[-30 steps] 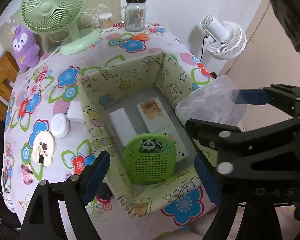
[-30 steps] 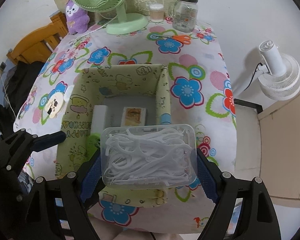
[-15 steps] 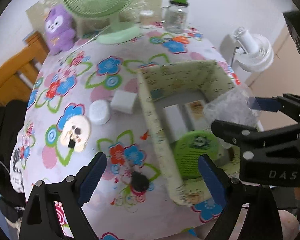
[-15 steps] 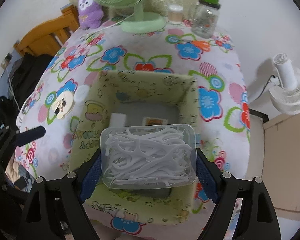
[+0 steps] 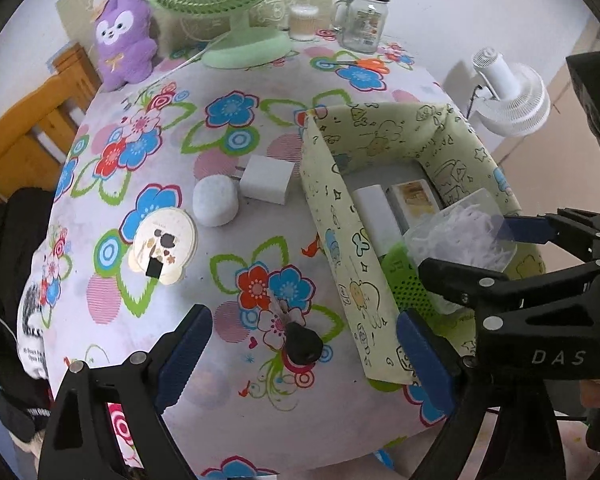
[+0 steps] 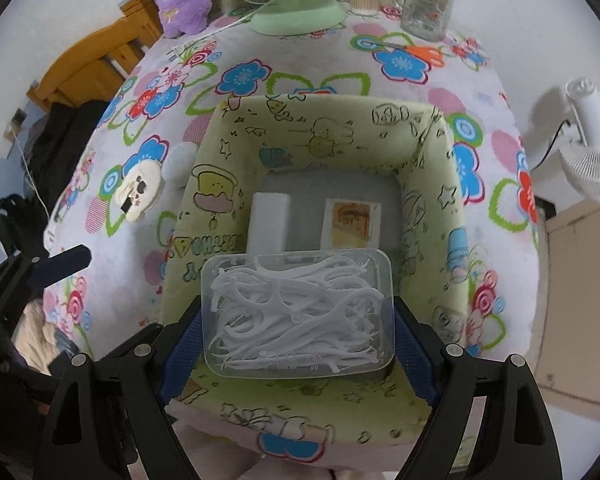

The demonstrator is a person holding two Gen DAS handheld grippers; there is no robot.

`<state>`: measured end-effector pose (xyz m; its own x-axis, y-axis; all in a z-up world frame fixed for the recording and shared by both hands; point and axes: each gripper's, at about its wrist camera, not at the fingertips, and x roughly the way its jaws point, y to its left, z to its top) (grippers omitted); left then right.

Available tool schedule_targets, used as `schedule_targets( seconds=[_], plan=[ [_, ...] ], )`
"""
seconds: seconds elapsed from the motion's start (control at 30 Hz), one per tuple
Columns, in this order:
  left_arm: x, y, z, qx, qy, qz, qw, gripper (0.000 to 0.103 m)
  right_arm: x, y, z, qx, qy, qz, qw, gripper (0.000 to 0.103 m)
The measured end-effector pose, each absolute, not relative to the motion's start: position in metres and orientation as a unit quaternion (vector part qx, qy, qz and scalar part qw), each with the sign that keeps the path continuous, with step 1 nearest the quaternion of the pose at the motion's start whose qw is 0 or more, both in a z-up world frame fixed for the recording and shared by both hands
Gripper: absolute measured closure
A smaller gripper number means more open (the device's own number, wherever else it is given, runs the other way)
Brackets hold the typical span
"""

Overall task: Organize rigid objects
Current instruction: 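Lower the clear floss container into the box and open the right gripper, then move the right gripper to the black plug while the left approaches the round compact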

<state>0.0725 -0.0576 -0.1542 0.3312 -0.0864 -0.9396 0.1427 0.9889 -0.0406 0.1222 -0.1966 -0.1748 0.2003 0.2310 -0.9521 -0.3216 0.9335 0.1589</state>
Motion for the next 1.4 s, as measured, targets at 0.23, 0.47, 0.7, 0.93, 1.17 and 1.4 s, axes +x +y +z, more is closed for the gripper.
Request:
schedule_targets(
  seconds=[0.23, 0.47, 0.7, 0.93, 1.17, 1.4],
  plan=[
    [0.073, -0.051, -0.153, 0.049, 0.577, -0.093, 0.81, 0.008, 0.111, -0.193, -0.173, -0.004, 0.614, 0.169, 0.771, 0.005],
    [0.076, -0.038, -0.145, 0.057, 0.569, -0.116, 0.813, 0.008, 0.101, -0.196, -0.162, 0.004, 0.602, 0.13, 0.788, 0.005],
    [0.079, -0.029, -0.13, 0.075, 0.546, -0.145, 0.821, 0.008, 0.093, -0.196, -0.144, 0.025, 0.576, 0.084, 0.813, 0.005],
    [0.078, -0.017, -0.119, 0.083, 0.532, -0.163, 0.826, 0.008, 0.085, -0.187, -0.128, 0.027, 0.552, 0.057, 0.831, 0.005],
    [0.076, 0.007, -0.113, 0.063, 0.532, -0.162, 0.828, 0.008, 0.074, -0.172, -0.115, 0.019, 0.531, 0.033, 0.846, 0.005],
    [0.066, 0.024, -0.108, 0.072, 0.521, -0.171, 0.833, 0.008, 0.061, -0.156, -0.105, 0.018, 0.511, 0.013, 0.859, 0.005]
  ],
)
